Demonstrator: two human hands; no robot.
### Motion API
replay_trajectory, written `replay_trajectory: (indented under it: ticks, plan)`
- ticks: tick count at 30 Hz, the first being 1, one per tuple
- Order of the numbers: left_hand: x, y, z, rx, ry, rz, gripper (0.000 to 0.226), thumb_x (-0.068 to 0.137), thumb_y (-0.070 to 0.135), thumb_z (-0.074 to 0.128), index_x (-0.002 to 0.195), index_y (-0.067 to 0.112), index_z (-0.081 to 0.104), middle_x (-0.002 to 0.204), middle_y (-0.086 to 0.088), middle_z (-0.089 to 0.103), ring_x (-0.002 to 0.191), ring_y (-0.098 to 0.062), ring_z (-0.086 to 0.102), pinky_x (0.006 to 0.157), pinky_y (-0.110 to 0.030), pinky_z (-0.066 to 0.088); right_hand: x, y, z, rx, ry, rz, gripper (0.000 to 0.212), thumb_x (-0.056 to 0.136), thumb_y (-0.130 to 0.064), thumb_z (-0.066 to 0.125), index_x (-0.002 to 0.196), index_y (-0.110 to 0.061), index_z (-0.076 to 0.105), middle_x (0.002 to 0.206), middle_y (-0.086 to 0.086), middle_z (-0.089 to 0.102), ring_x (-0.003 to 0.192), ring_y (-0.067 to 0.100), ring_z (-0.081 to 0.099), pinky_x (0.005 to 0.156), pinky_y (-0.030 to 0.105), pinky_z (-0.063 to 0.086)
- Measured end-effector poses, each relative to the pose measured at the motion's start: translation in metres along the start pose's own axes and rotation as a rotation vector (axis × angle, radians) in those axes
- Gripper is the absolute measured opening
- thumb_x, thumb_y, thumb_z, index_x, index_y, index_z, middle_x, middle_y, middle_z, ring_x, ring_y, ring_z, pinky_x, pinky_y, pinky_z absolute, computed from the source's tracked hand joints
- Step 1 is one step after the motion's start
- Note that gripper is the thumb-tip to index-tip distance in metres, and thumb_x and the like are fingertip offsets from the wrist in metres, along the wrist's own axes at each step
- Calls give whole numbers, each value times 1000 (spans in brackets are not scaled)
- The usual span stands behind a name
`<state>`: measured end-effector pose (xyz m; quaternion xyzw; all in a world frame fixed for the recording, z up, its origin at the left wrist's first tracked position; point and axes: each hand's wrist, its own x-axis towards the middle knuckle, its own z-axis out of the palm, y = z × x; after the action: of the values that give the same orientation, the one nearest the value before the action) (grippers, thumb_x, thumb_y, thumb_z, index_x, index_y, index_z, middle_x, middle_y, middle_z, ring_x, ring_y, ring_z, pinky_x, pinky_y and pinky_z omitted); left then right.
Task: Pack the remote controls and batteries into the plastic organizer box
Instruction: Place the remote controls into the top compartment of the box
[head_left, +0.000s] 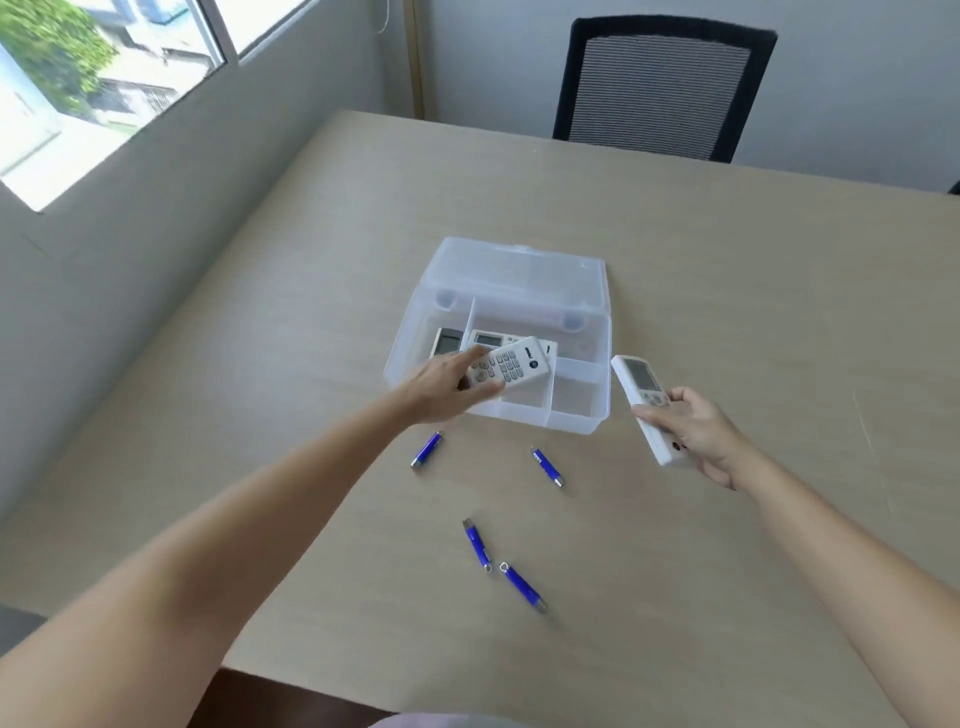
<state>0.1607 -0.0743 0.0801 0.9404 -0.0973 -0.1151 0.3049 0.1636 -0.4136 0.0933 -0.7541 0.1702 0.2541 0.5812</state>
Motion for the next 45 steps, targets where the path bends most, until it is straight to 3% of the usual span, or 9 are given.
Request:
replay_trajectory:
  ticks: [9,16,21,24,29,33,36,42,45]
  plan:
    - [165,-13,1,284,-108,-68,38,101,33,28,137,32,41,122,-11,58,112,-30,55,96,-45,39,74,-61,1,76,34,-50,30,90,-24,64,118,-13,62,92,4,66,67,15,60,55,25,46]
    - [195,-40,13,430,-316,-11,36,102,38,28,132,42,47,120,-3,60,118,-25,49,95,-45,26,127,-68,7,79,37,-91,27,93,-7,57,120,-4,57,88,6,68,55,2,67,61,25,54]
    - [192,-52,14,572,-357,53,35,101,30,36,130,43,50,120,-6,53,117,-26,45,99,-45,24,152,-75,22,-62,41,-120,29,90,-7,63,117,0,57,99,21,69,64,18,65,61,30,53]
    - [178,-56,16,501,-207,27,38,98,23,43,130,39,53,132,-4,45,127,-26,37,110,-55,17,165,-83,38,-237,4,-195,28,86,-9,67,114,-8,64,98,18,71,65,18,66,61,30,56]
    - [113,-91,17,377,439,-285,55,82,5,54,132,28,50,136,-8,47,120,-33,46,103,-49,31,184,-93,84,-519,-144,-252,31,84,-17,69,116,-18,69,95,9,73,80,21,66,75,36,54]
    - [75,-115,25,259,372,-568,70,82,-5,40,144,28,30,146,-6,39,127,-33,40,107,-48,30,192,-93,123,-591,-201,-245,29,88,-20,65,116,-17,71,78,-2,68,69,10,61,57,14,48]
    - [73,-119,25,154,358,-535,77,76,-14,33,144,22,33,137,-9,51,117,-35,48,102,-44,38,193,-87,140,-712,-136,-227,27,93,-27,56,115,-24,70,108,5,74,109,25,64,97,36,50]
    - [70,-114,12,-57,318,-463,63,91,-8,31,148,20,30,139,-16,45,118,-36,50,98,-44,41,176,-87,147,-1126,-194,-204,51,101,-40,28,150,-29,28,156,8,34,148,32,15,114,62,-3]
    - [53,-100,9,-312,554,-439,44,97,8,40,141,14,38,135,-16,40,112,-30,51,100,-43,43,137,-73,145,-932,-18,-492,49,99,-29,42,146,-14,40,147,18,40,141,35,31,115,48,22]
